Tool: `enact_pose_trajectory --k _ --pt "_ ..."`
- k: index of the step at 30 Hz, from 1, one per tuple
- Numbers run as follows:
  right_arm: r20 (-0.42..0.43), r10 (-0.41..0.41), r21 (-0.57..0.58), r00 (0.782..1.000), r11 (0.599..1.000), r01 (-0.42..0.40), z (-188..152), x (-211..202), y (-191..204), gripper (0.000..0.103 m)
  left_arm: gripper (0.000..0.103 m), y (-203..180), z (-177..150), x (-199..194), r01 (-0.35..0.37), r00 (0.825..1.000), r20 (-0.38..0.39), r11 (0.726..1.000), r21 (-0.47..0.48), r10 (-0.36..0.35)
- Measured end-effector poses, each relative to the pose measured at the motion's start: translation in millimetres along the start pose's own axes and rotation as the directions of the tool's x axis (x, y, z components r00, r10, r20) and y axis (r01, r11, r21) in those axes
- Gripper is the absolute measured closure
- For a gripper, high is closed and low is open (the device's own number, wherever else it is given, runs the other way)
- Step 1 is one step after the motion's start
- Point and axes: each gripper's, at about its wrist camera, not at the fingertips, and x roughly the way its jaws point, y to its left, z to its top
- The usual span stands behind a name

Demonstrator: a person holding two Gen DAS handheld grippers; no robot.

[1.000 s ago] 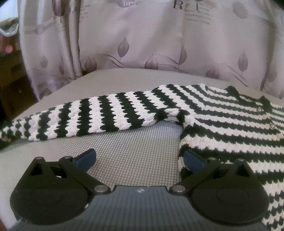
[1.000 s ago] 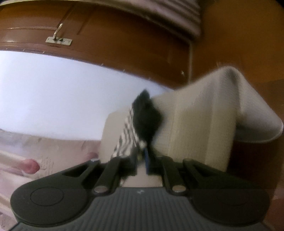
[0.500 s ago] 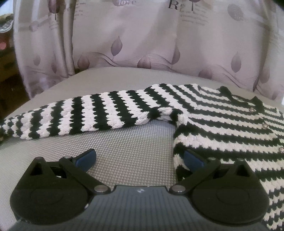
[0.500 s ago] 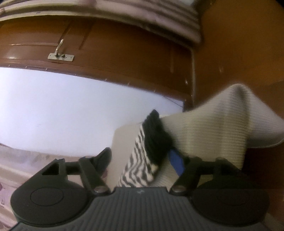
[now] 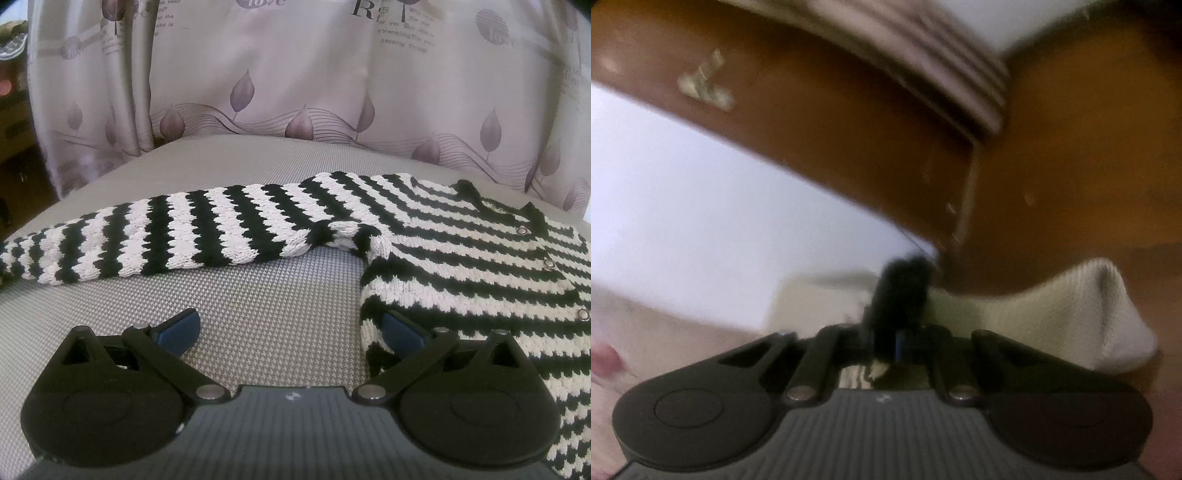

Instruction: Fold small clothes

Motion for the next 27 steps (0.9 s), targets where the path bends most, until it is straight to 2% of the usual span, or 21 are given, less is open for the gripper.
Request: enact_pose_trajectory --k 1,3,5,8,10,13,16,18,20,23,27 --pt "0.010 -0.001 -0.038 1.000 0.999 0.001 -0.4 -2.0 4.6 0.094 0.000 -0.1 0.0 0.3 0.001 1.000 0.001 1.000 -0.002 -0.001" --pt "-0.045 -0.086 -0.116 0.995 0.990 0.081 -4.1 9.5 11.9 0.094 0.000 -0.4 0.4 1.3 0.005 1.000 -0.002 1.000 -0.003 -0.005" --pt "-0.072 -0.098 -0.094 0.993 0.991 0.091 -3.9 15.4 11.2 0.094 0.000 -2.2 0.4 2.1 0.011 1.000 -0.002 1.000 -0.002 -0.011" --pt "-0.044 -0.087 -0.078 0.995 0.993 0.083 -0.8 18.6 30.2 0.094 0.000 -2.0 0.3 1.9 0.020 1.000 0.003 1.000 -0.011 -0.020" --pt "-0.033 -0.047 -0.087 0.998 0.995 0.044 -4.6 19.9 53.6 0.094 0.000 -2.0 -0.1 1.5 0.025 1.000 0.008 1.000 -0.018 -0.025" --pt "-0.031 0.050 -0.131 0.998 0.990 -0.053 -17.3 24.9 112.8 0.094 0.000 -0.2 -1.0 -0.1 0.035 0.999 0.017 0.999 -0.037 -0.035" --pt "-0.090 0.163 -0.182 0.982 0.967 -0.178 -50.9 35.3 182.1 0.094 0.000 1.5 -0.8 0.3 0.050 0.999 0.017 0.998 -0.050 -0.049" --pt "-0.152 0.234 -0.205 0.960 0.943 -0.262 -81.7 44.8 227.0 0.094 0.000 2.1 -1.0 -0.2 0.056 0.998 0.021 0.997 -0.056 -0.055" --pt "-0.219 0.301 -0.208 0.928 0.915 -0.346 -121.4 51.7 264.0 0.094 0.000 3.4 -1.1 -0.2 0.064 0.998 0.025 0.996 -0.065 -0.063" --pt "-0.321 0.390 -0.179 0.863 0.870 -0.460 -187.6 64.5 309.9 0.094 0.000 6.4 -1.6 -0.5 0.078 0.997 0.030 0.994 -0.079 -0.076" --pt "-0.452 0.437 -0.140 0.778 0.826 -0.545 -278.0 82.4 346.5 0.094 0.000 9.3 -2.2 -1.2 0.092 0.995 0.039 0.991 -0.099 -0.088"
